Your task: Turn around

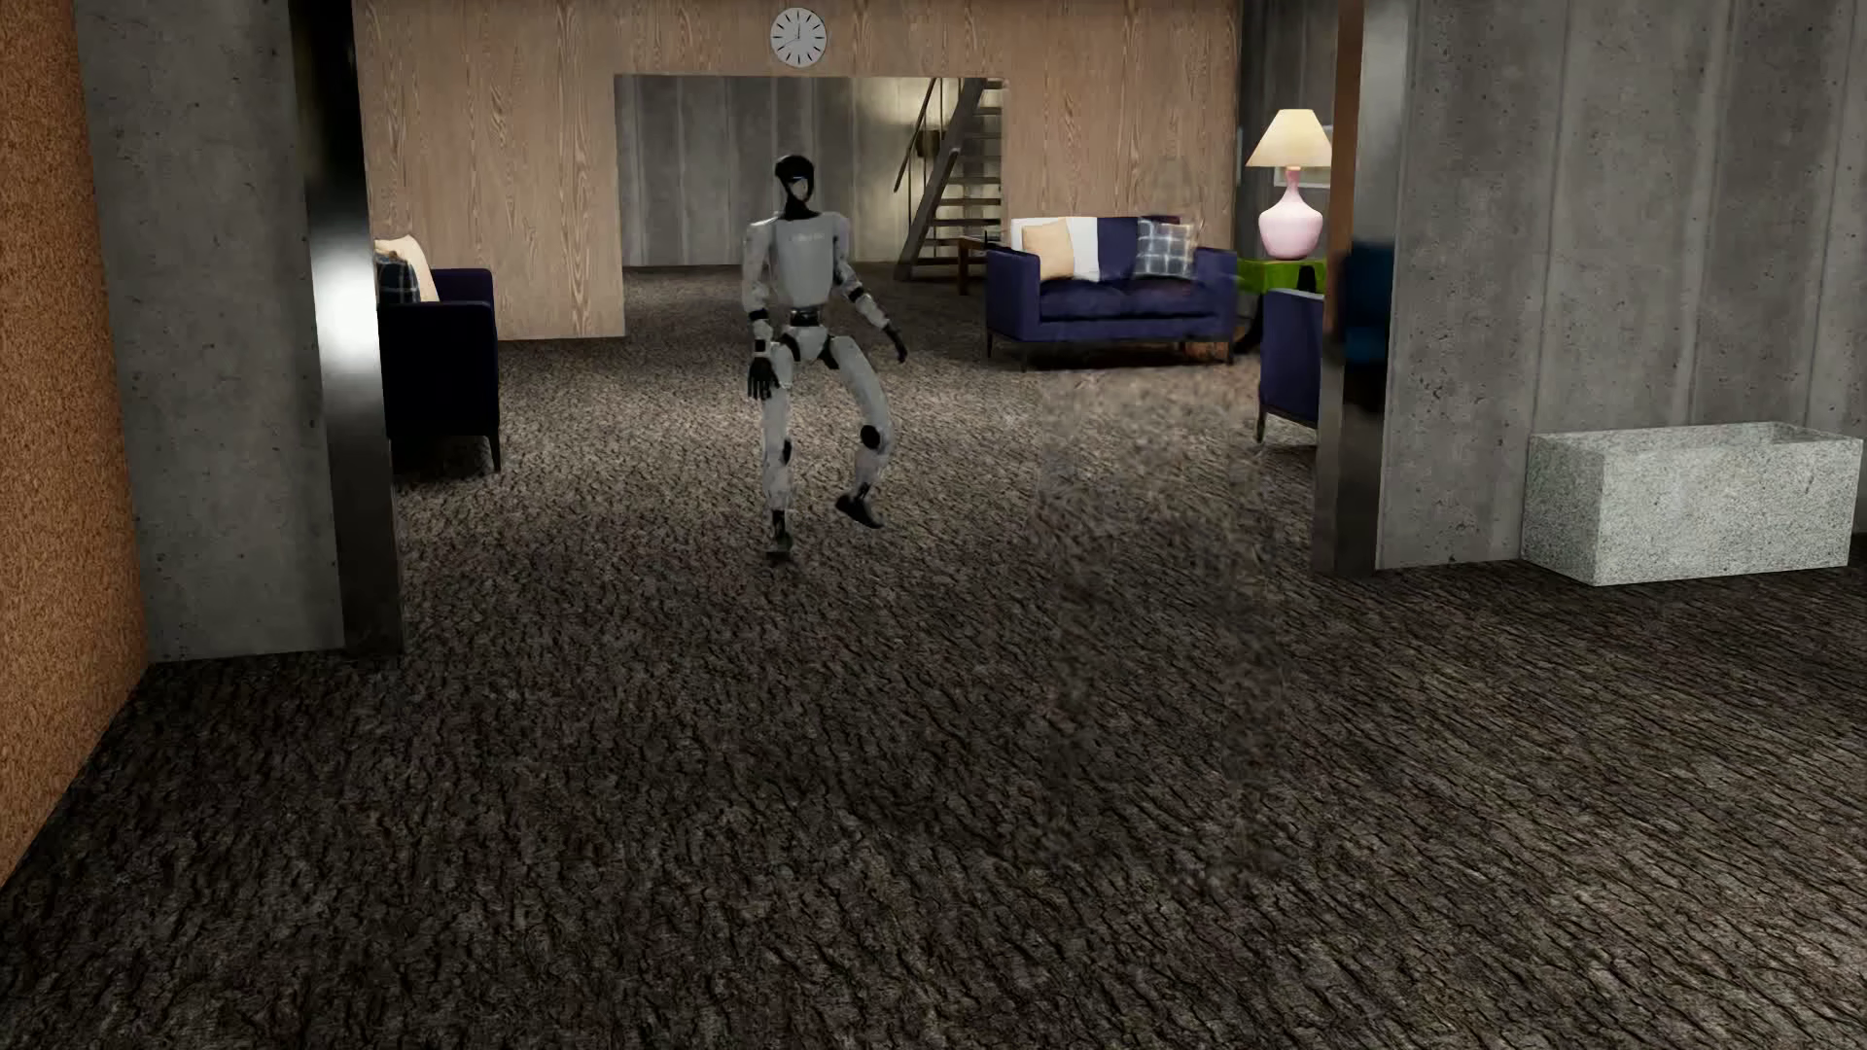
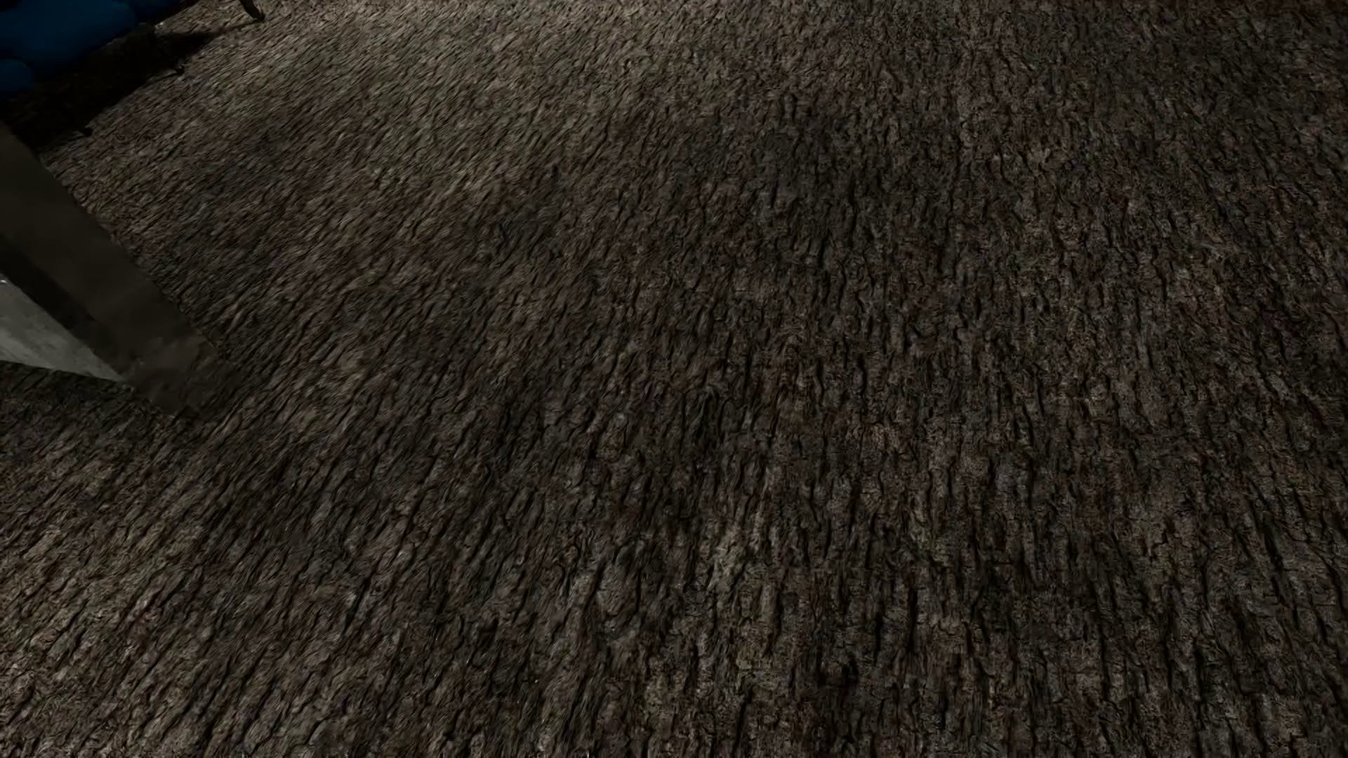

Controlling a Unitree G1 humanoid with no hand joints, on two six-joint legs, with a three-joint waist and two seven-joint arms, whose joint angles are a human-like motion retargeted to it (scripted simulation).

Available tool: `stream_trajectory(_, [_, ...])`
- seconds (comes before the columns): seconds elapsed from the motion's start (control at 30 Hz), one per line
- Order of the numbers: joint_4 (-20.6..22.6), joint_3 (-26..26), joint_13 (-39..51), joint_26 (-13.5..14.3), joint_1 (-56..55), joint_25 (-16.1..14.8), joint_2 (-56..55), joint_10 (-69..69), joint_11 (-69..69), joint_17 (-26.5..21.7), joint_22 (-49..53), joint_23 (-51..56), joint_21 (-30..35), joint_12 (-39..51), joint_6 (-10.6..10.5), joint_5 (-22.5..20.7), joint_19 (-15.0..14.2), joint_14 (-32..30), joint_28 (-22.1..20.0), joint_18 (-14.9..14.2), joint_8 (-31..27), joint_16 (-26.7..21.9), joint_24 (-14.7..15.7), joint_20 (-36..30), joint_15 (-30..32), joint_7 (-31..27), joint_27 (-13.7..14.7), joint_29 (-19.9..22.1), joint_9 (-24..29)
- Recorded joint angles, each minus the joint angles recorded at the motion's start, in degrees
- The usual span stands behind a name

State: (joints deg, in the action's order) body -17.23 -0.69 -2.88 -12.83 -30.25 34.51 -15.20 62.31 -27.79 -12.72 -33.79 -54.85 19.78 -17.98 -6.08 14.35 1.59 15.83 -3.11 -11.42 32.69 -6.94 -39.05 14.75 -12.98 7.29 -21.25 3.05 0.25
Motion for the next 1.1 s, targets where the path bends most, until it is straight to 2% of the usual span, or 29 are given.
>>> stream_trajectory(0.07, [-1.72, 1.74, 4.95, 1.14, 1.52, 1.27, 0.39, -12.94, -0.26, -1.95, 1.36, 0.8, 1.14, -0.97, -0.88, -1.5, -0.84, 1.77, 1.11, 0.11, -1.31, 0.42, 1.3, 0.49, -0.82, -1.13, 0.07, -1.11, -0.02])
stream_trajectory(0.13, [-0.92, 2.37, 10.91, 0.74, 6.29, 2.25, 1.11, -26.93, 1.53, -2.77, 0.62, 1.0, 2.37, -1.87, -1.13, -2.47, -1.77, -3.42, 2.14, -1.61, -3.52, 1.69, 0.89, -0.45, -0.36, -2.77, -0.67, -1.03, -0.27])
stream_trajectory(0.2, [-1.37, 2.25, 15.24, -0.34, 10.68, 2.33, 1.07, -31.27, 1.74, -3.14, -2.55, 2.88, 2.5, -1.28, -1.23, -3.17, -2.95, 1.86, 4.84, 1.11, -5.61, 1.89, -1.09, -2.76, -0.11, 0.38, -0.06, -0.24, -0.55])
stream_trajectory(0.3, [0.89, 2.22, 14.88, -1.35, 14.86, -0.17, 1.3, -35.66, 2.83, -2.38, -7.65, 10.35, -1.72, 1.81, -0.52, -1.37, -5.26, 1.18, 9.4, 4.68, -8.48, 2.71, -4.04, -6.51, 1.36, 4.93, 2.23, 4.34, -0.72])
stream_trajectory(0.37, [3.04, 2.22, 11.66, -1.18, 16.49, -2.06, 0.7, -36.84, 2.46, -0.96, -7.44, 15.49, -3.15, 3.03, 0.7, 0.84, -6.82, 1.31, 8.57, 5.34, -10.68, 3.47, -4.14, -5.99, 1.85, 7.48, 5.21, 6.08, -0.64])
stream_trajectory(0.43, [6.01, 2.16, 8.33, 0.57, 18.21, -1.07, -0.24, -38.7, 1.49, -1.01, -5.9, 17.38, -1.38, 3.42, 2.14, 3.73, -8.27, 1.46, 5.65, 6.23, -12.94, 4.35, -3.85, -5.27, 2.21, 9.7, 7.01, 3.48, -0.47])
stream_trajectory(0.5, [9.33, 2.05, 5.85, 1.41, 19.75, 1.13, -2.19, -40.8, -1.09, -1.28, -4.78, 15.18, 0.03, 3.79, 3.68, 6.94, -9.52, 1.57, 3.05, 7.52, -15.47, 5.2, -2.7, -4.58, 2.68, 11.31, 5.91, -0.83, -0.11])
stream_trajectory(0.53, [10.66, 2.01, 5.14, 1.87, 20.08, 1.52, -3.71, -41.17, -3.02, -1.11, -4.39, 12.48, -0.14, 3.92, 4.47, 8.38, -9.79, 1.82, 2.61, 8.04, -16.76, 5.18, -2.47, -4.72, 3.15, 11.96, 3.96, -2.15, 0.14])
stream_trajectory(0.6, [12.31, 1.8, 3.8, 1.73, 19.84, 0.07, -6.37, -40.93, -6.46, 0.09, -3.97, 5.45, -2.5, 4.53, 5.95, 10.28, -8.15, 2.33, 2.34, 8.72, -18.45, 4.26, -2.61, -5.49, 4.5, 12.48, -1.05, -1.87, 0.58])
stream_trajectory(0.63, [12.79, 1.61, 2.97, 1.89, 19.44, -1.15, -6.97, -40.8, -7.38, 0.86, -3.96, 1.92, -3.89, 4.79, 6.6, 10.33, -5.88, 2.41, 2.35, 8.9, -19.36, 3.44, -2.6, -5.79, 3.68, 12.14, -3.18, -1.3, 0.7])
stream_trajectory(0.67, [13.08, 1.35, 1.54, 1.78, 18.94, -1.35, -7.72, -40.66, -7.75, 1.18, -4.19, -0.7, -3.97, 5.27, 7.11, 8.47, -7.03, 2.42, 2.56, 8.96, -23.06, 2.6, -2.49, -6.05, 1.37, 11.38, -4.65, -1.8, 0.77])
stream_trajectory(0.7, [13.19, 1.2, -0.77, 2.0, 18.46, -1.34, -7.73, -40.63, -6.85, 1.14, -4.78, -1.63, -3.41, 5.68, 7.53, 5.21, -9.59, 2.35, 2.7, 8.91, -27.83, 1.54, -2.28, -5.83, -0.91, 10.6, -4.8, -3.29, 0.72])
stream_trajectory(0.73, [13.12, 1.25, -3.21, 2.0, 18.09, -1.19, -6.71, -40.82, -4.58, 1.66, -5.3, -1.47, -2.54, 6.2, 7.93, 2.41, -8.55, 2.18, 2.5, 8.8, -30.56, 0.96, -2.2, -5.28, -1.37, 9.93, -4.19, -4.59, 0.57])
stream_trajectory(0.77, [12.92, 1.44, -5.98, 1.76, 17.91, -1.8, -5.26, -41.33, -1.9, 2.27, -5.55, -0.63, -2.74, 6.5, 8.36, 2.3, -9.02, 1.87, 2.16, 8.63, -29.07, 0.59, -1.81, -4.24, -1.21, 9.39, -3.15, -5.2, 0.35])
stream_trajectory(0.83, [12.55, 1.53, -10.53, 1.55, 17.74, -5.08, -2.92, -42.3, 2.58, 4.21, -5.54, 0.84, -5.9, 6.23, 8.97, 1.91, -9.82, 1.28, 0.21, 8.28, -27.04, 1.13, 0.08, -0.64, 0.18, 8.43, -2.2, -5.48, -0.07])
stream_trajectory(0.87, [12.12, 1.53, -11.44, 1.37, 17.67, -5.77, -2.57, -42.41, 3.55, 5.01, -5.49, 0.73, -6.76, 5.52, 9.07, 1.45, -9.66, 1.21, -1.02, 8.05, -26.73, 2.15, 0.99, 1.53, 0.67, 8.36, -2.53, -5.39, -0.23])
stream_trajectory(0.93, [10.9, 1.71, -10.24, 1.2, 17.94, -3.84, -2.7, -42.66, 4.28, 5.56, -6.13, -0.12, -4.8, 3.68, 8.95, 0.21, -9.77, 1.14, -2.94, 7.46, -27.2, 4.58, 2.15, 3.72, 1.05, 9.2, -3.52, -7.28, -0.4])
stream_trajectory(1.0, [9.4, 2.04, -7.28, 1.23, 18.55, -1.41, -3.66, -42.94, 3.28, 3.93, -7.77, 0.19, -2.83, 1.65, 8.74, -1.32, -9.32, 0.94, -0.68, 6.56, -28.29, 6.23, 1.78, 3.52, 0.68, 10.6, -3.11, -9.09, -0.43])
stream_trajectory(1.1, [7.14, 2.37, -2.89, -1.56, 18.93, -0.99, -4.24, -42.46, 0.92, 3.93, -9.9, 3.35, -4.99, 0.97, 8.39, -3.3, -7.85, 0.48, 4.44, 4.81, -28.37, 7.37, -1.65, 0.58, -0.62, 10.87, -2.78, -4.54, -0.15])
